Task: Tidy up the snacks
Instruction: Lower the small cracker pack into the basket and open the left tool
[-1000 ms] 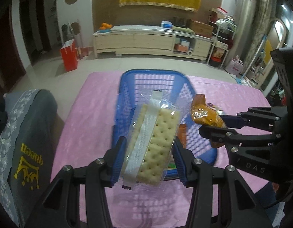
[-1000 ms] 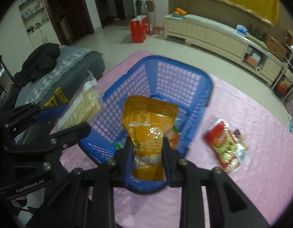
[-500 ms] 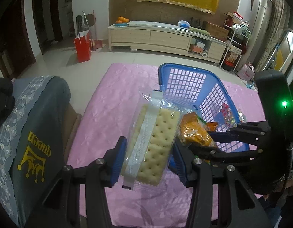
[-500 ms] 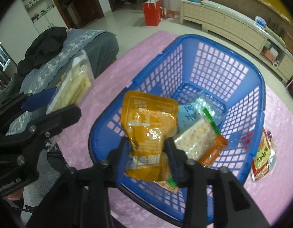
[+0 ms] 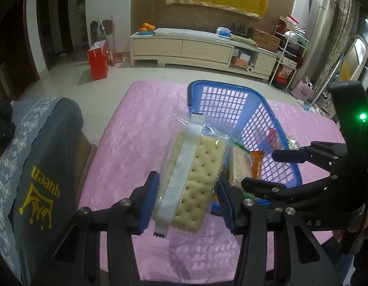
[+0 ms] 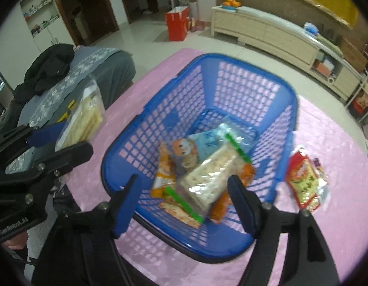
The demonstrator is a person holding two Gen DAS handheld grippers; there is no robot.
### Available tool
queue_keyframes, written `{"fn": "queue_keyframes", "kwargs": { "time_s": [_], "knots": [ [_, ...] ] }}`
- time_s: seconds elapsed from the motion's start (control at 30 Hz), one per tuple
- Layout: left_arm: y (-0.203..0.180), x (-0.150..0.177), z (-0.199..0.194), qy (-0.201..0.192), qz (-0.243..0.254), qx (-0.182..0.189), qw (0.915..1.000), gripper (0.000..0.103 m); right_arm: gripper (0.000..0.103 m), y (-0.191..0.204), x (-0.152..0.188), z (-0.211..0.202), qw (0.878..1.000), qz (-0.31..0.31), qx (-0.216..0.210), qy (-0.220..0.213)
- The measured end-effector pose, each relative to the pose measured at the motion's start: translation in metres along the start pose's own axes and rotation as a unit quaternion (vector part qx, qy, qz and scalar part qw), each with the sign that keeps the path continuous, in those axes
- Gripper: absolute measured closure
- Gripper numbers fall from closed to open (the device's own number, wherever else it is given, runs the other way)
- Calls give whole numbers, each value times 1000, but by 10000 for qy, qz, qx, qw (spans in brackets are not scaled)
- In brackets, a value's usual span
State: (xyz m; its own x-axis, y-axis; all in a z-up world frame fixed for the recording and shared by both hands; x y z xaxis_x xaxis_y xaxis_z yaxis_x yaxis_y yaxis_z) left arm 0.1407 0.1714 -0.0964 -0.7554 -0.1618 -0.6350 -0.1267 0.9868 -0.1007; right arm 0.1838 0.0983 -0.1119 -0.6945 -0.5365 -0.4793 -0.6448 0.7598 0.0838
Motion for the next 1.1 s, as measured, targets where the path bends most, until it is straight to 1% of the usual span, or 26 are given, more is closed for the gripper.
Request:
{"fn": "queue_keyframes", "kwargs": {
  "time_s": [0.23, 0.3, 0.5, 0.63, 0.7, 0.8, 1.0, 1.1],
  "knots": [
    [-27, -15, 12, -10, 241, 197, 9995, 57, 25, -36, -2, -24, 9984, 280, 305, -395],
    [-36, -21, 16, -26, 337, 234, 9992, 57, 25, -45, -3, -29, 9978, 274, 398, -450],
    [-61, -39, 33, -38, 461, 378, 9982, 57, 25, -74, -5, -35, 9965, 418, 483, -537],
    [-72, -50, 50, 46, 531, 437, 9976, 57, 25, -95, -5, -29, 9951, 606, 588, -516],
    [-78, -53, 64, 209, 534, 469, 9972, 57, 25, -103, -4, -25, 9947, 703, 570, -492],
    [-83, -58, 80, 316, 584, 480, 9966, 57, 25, -113, -4, -19, 9944, 753, 551, -487],
    [-86, -63, 104, 475, 526, 478, 9963, 57, 25, -132, -6, -6, 9939, 850, 593, -379],
    [-88, -64, 111, 448, 548, 472, 9964, 57, 25, -134, -6, -2, 9940, 862, 567, -354]
  ]
}}
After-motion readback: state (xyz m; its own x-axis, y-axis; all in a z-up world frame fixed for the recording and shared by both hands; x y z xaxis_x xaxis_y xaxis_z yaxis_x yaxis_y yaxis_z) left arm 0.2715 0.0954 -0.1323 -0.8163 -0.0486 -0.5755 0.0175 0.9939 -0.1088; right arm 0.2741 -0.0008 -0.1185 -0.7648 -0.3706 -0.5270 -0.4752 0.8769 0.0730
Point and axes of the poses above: each gripper's, at about its wrist camera, not at the fingertips, and z roughly the way its jaws point, y to its left, x to its underside, the point moved 4 cm from there along z, roughly the way its jaws point, and after that the axes turned 1 degree about -y, right-handed, at the moved point
